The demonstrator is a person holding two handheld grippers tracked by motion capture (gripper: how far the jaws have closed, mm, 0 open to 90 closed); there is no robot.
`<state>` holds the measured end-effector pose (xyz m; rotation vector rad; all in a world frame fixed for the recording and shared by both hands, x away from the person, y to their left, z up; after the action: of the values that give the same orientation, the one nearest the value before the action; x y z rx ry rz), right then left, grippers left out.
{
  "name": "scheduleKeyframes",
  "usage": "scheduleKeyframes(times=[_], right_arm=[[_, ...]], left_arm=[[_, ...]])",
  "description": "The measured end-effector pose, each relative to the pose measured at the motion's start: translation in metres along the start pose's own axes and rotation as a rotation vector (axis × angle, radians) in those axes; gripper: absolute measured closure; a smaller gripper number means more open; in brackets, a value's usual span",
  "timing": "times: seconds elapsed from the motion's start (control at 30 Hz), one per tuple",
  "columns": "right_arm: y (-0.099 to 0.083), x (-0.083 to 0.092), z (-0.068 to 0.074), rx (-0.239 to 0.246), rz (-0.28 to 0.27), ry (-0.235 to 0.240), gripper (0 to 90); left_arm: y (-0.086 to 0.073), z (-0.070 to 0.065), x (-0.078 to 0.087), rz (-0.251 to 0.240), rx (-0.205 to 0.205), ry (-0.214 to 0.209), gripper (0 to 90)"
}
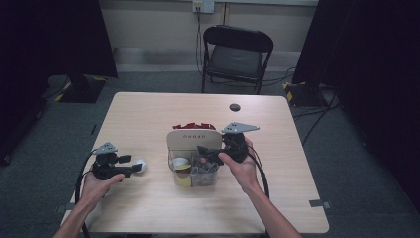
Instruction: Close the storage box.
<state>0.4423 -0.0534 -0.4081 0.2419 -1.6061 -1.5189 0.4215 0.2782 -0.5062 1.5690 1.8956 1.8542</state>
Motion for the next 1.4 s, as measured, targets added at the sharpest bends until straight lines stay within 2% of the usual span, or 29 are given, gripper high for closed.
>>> scheduleKeyframes(times=[0.07, 0.13, 0.3, 0.4, 0.5, 0.53, 0.6, 0.73, 0.8, 0.87, 1.0, 1.23, 1.3, 1.4], right_arm=[[0.000, 0.002, 0.000, 0.001, -0.004, 0.001, 20.0], [-0.001, 0.005, 0.001, 0.001, -0.010, 0.000, 19.9], [-0.001, 0.006, 0.002, 0.006, -0.014, -0.008, 19.6], [-0.002, 0.006, 0.002, 0.005, -0.017, -0.007, 19.8], [-0.002, 0.006, 0.002, 0.003, -0.022, -0.006, 19.8], [-0.002, 0.006, 0.002, 0.004, -0.022, -0.008, 19.8], [-0.002, 0.007, 0.003, 0.004, -0.025, -0.007, 20.0], [-0.002, 0.010, 0.006, 0.013, -0.032, -0.005, 20.4], [-0.002, 0.013, 0.008, 0.015, -0.038, -0.009, 20.4], [-0.005, 0.015, 0.010, 0.010, -0.025, 0.014, 26.4], [-0.016, 0.015, 0.015, 0.026, 0.008, 0.023, 25.7], [-0.022, 0.020, 0.018, 0.065, 0.001, -0.006, 23.2], [-0.023, 0.023, 0.018, 0.057, -0.001, -0.014, 18.4], [-0.025, 0.028, 0.017, 0.062, -0.018, -0.041, 18.5]], left_arm=[[-0.002, -0.001, 0.004, 0.013, -0.003, 0.011, 22.1], [-0.004, -0.003, 0.009, -0.006, -0.003, 0.023, 19.5], [-0.017, -0.003, 0.018, -0.003, 0.008, 0.058, 15.8], [-0.025, -0.001, 0.019, 0.016, -0.004, 0.080, 15.8], [-0.035, 0.002, 0.013, 0.065, -0.012, 0.120, 16.0], [-0.038, 0.002, 0.011, 0.093, -0.022, 0.131, 16.3], [-0.043, 0.002, 0.008, 0.119, -0.049, 0.151, 17.5], [-0.046, 0.002, 0.005, 0.115, -0.083, 0.212, 18.7], [-0.046, 0.003, 0.004, 0.098, -0.072, 0.221, 17.4], [-0.047, 0.005, 0.003, 0.081, -0.079, 0.228, 14.7], [-0.047, 0.007, 0.002, 0.073, -0.077, 0.227, 14.0], [-0.046, 0.007, 0.002, 0.075, -0.082, 0.230, 13.3], [-0.046, 0.008, 0.002, 0.076, -0.083, 0.231, 13.3], [-0.046, 0.008, 0.002, 0.076, -0.080, 0.231, 13.2]])
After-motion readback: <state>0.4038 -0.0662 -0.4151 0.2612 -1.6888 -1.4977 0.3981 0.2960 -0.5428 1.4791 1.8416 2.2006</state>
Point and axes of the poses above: each handheld gripper's, and its own axes: x roughly backward along the jaws, y roughly out of its top, z roughly to its left, the point moved 6 cm from there along -x, roughly forward along the jaws, and after that the axes turned 6 degrees about -y, right-handed, at the moved point
